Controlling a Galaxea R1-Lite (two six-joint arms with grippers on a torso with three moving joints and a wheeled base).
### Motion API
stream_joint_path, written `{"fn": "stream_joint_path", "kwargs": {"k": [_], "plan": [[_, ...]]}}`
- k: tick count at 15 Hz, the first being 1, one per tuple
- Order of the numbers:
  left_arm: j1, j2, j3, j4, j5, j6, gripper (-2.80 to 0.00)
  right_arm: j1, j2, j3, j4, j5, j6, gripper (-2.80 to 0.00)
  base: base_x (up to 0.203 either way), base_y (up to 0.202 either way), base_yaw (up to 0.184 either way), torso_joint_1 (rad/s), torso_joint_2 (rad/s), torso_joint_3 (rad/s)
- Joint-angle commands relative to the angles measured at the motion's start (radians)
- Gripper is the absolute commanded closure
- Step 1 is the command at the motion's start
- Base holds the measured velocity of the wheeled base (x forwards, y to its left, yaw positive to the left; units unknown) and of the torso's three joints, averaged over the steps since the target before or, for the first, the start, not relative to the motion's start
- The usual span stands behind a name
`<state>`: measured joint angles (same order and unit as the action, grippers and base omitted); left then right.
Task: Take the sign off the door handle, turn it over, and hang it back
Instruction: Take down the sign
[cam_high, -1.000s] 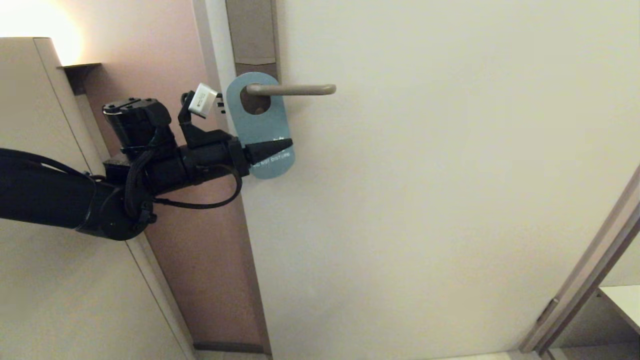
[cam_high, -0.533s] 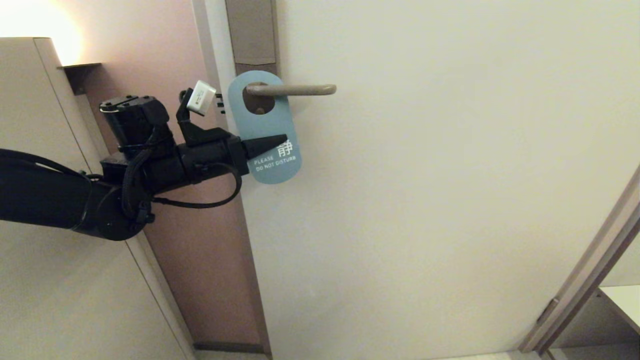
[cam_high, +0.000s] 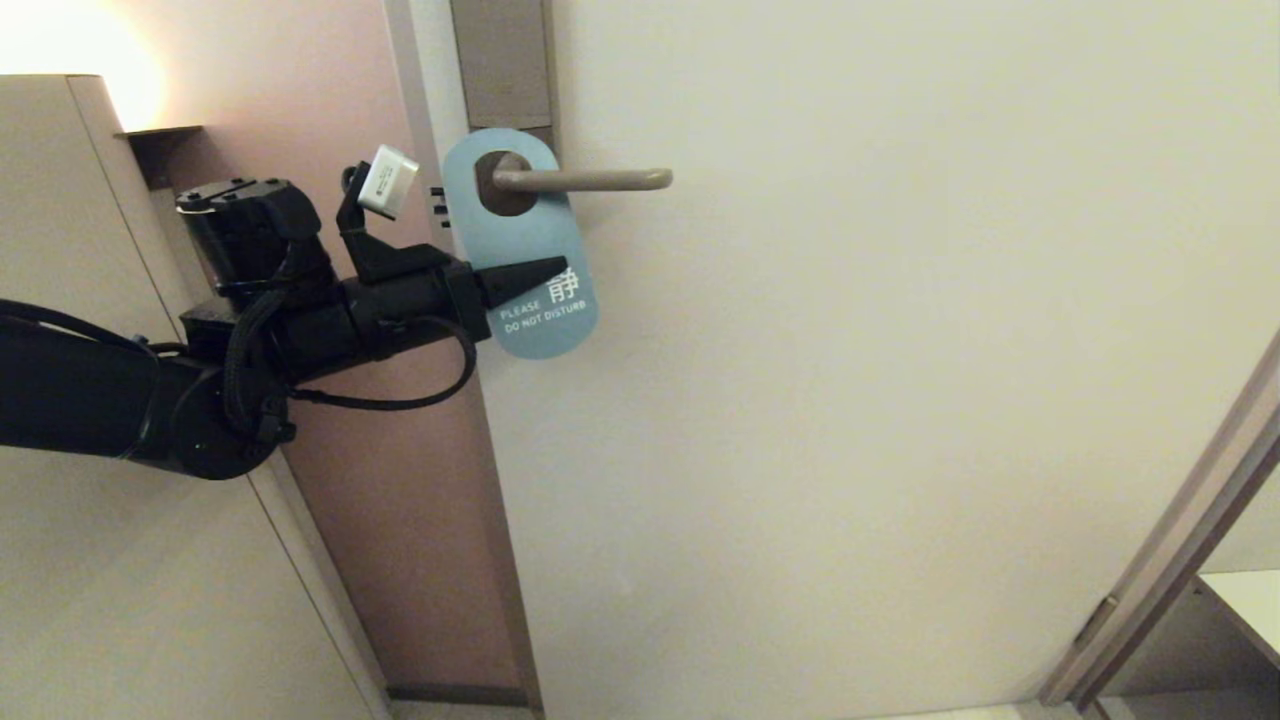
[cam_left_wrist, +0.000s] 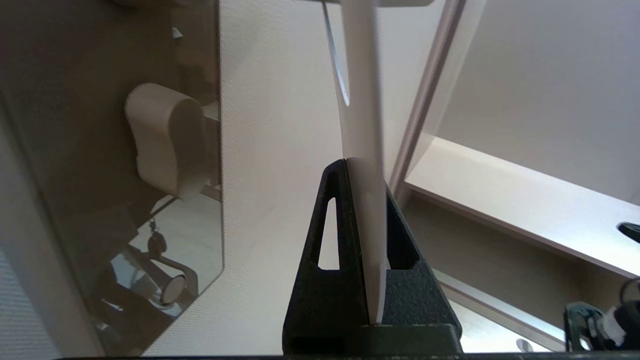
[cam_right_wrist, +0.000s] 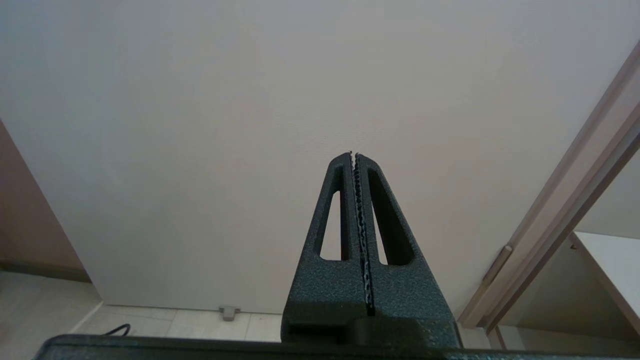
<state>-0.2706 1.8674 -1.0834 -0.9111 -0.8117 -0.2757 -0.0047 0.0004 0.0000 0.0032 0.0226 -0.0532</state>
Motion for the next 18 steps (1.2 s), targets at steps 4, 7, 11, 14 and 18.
{"fn": "stream_joint_path", "kwargs": {"k": [4,7,11,14,18], "plan": [[-0.047,-0.013,0.000,-0.005,0.046,0.001,0.00,0.000,0.000,0.000,0.000,0.000,0.000,0.00,0.000,0.000,0.000,0.000,0.00,0.000],[-0.068,-0.015,-0.001,-0.005,0.046,0.001,0.00,-0.001,0.000,0.000,0.000,0.000,0.000,0.00,0.000,0.000,0.000,0.000,0.00,0.000],[-0.073,-0.026,-0.001,-0.005,0.048,0.001,0.00,-0.001,0.000,0.000,0.000,0.000,0.000,0.00,0.000,0.000,0.000,0.000,0.00,0.000],[-0.076,-0.034,-0.001,-0.003,0.048,0.001,0.00,0.000,0.000,0.000,0.000,0.000,0.000,0.00,0.000,0.000,0.000,0.000,0.00,0.000],[-0.093,-0.051,0.000,0.001,0.060,0.003,0.00,0.000,0.000,0.000,0.000,0.000,0.000,0.00,0.000,0.000,0.000,0.000,0.00,0.000]]}}
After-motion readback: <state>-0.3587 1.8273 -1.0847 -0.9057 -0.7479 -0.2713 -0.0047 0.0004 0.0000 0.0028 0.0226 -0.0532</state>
